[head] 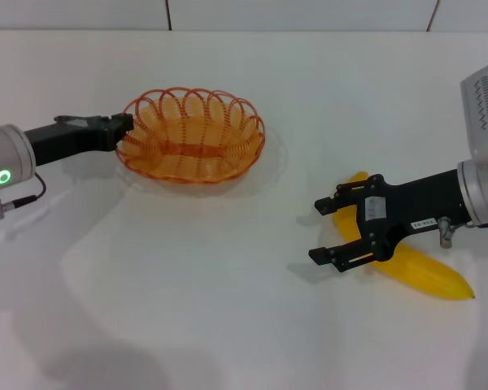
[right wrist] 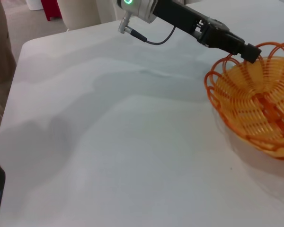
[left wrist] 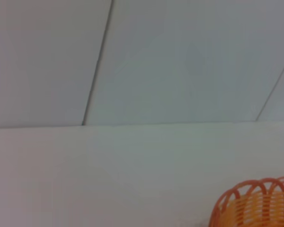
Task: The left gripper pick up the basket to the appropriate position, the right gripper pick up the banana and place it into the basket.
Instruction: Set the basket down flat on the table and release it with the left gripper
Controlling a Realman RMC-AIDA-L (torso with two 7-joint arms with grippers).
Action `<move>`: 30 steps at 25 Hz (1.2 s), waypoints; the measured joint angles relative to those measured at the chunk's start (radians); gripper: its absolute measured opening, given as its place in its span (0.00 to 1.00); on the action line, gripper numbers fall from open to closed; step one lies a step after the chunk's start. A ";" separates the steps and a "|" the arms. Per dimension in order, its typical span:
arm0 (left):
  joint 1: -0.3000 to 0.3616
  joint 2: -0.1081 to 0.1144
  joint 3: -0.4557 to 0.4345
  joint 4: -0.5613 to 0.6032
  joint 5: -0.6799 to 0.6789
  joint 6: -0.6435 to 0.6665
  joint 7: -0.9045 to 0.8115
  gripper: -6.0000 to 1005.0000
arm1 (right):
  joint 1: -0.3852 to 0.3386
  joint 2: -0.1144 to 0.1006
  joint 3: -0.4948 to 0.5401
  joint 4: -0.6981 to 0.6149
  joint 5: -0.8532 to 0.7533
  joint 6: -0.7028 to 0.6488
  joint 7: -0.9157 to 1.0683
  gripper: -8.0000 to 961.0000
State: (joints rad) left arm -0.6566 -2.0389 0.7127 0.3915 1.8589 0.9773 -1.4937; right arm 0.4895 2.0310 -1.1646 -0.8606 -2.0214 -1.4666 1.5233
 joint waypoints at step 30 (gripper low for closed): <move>-0.005 0.005 0.005 -0.012 0.028 -0.017 0.057 0.16 | 0.000 0.000 -0.001 0.003 -0.001 0.000 0.000 0.86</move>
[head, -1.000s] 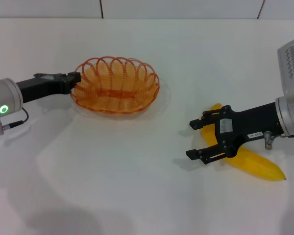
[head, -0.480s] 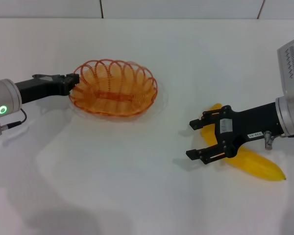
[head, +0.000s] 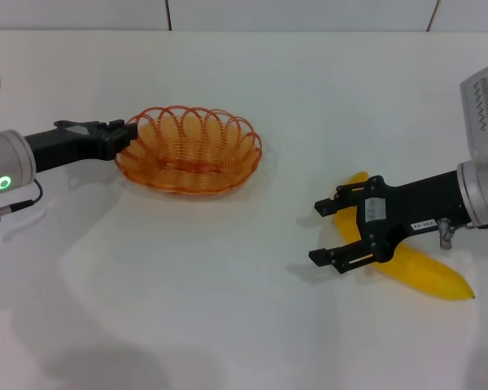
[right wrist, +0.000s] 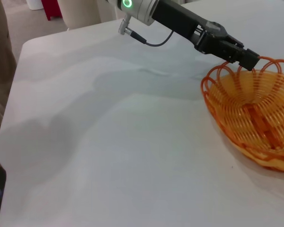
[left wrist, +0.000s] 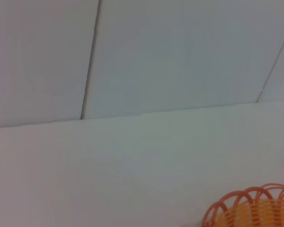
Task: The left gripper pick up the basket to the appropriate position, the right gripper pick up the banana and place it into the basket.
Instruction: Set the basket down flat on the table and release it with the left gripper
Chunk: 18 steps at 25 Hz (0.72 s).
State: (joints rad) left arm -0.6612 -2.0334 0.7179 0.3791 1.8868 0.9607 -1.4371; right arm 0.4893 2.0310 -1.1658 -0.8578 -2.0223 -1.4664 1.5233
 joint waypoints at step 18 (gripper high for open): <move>0.026 -0.006 0.000 0.035 -0.014 0.020 0.117 0.57 | -0.007 0.001 0.000 0.000 -0.001 0.003 0.000 0.86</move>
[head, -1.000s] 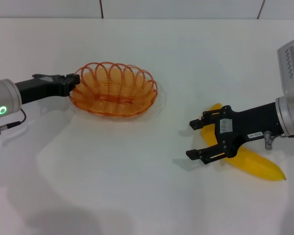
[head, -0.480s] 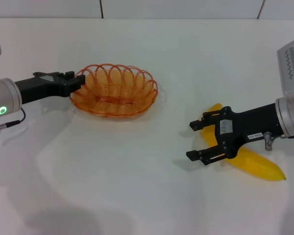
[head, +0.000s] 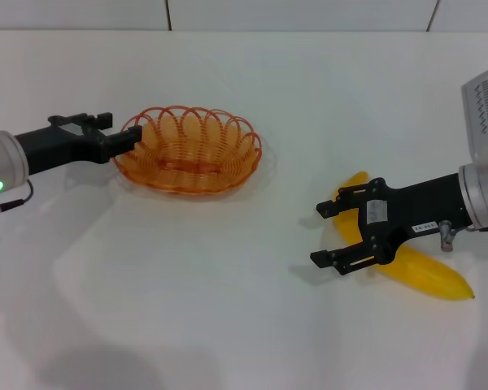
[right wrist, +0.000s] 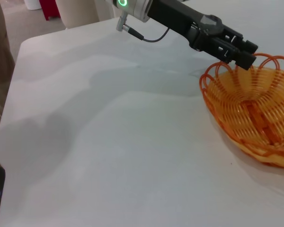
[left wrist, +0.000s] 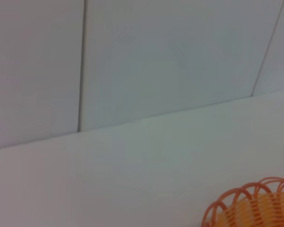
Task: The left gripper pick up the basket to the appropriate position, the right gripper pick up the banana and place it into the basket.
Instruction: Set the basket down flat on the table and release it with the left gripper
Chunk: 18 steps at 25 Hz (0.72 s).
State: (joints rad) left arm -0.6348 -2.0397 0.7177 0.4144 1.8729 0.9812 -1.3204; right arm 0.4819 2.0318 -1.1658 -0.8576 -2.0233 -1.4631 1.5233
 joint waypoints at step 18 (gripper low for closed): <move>0.163 0.002 -0.001 0.048 -0.170 0.230 0.264 0.62 | 0.005 0.001 0.000 -0.002 0.004 -0.003 0.000 0.86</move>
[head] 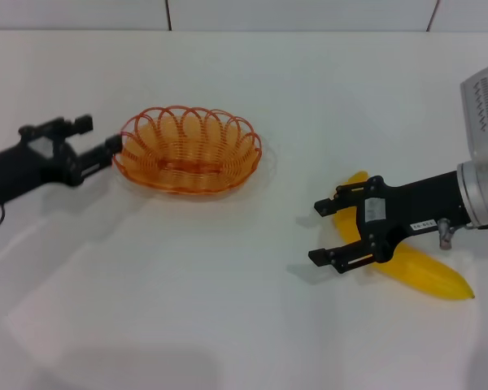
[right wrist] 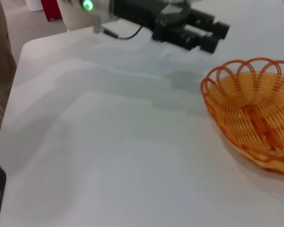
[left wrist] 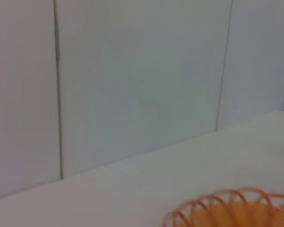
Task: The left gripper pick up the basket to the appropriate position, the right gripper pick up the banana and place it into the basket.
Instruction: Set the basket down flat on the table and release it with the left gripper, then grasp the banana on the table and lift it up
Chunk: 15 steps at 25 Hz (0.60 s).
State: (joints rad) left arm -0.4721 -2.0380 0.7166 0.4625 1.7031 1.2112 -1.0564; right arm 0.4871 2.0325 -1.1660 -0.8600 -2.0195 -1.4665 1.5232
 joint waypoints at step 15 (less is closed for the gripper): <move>0.115 0.004 -0.007 -0.026 -0.006 0.091 0.102 0.62 | -0.053 0.005 -0.016 -0.190 0.015 0.001 0.107 0.86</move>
State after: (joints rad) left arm -0.3572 -2.0342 0.7094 0.4368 1.6975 1.3021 -0.9539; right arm 0.4343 2.0375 -1.1820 -1.0505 -2.0050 -1.4658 1.6299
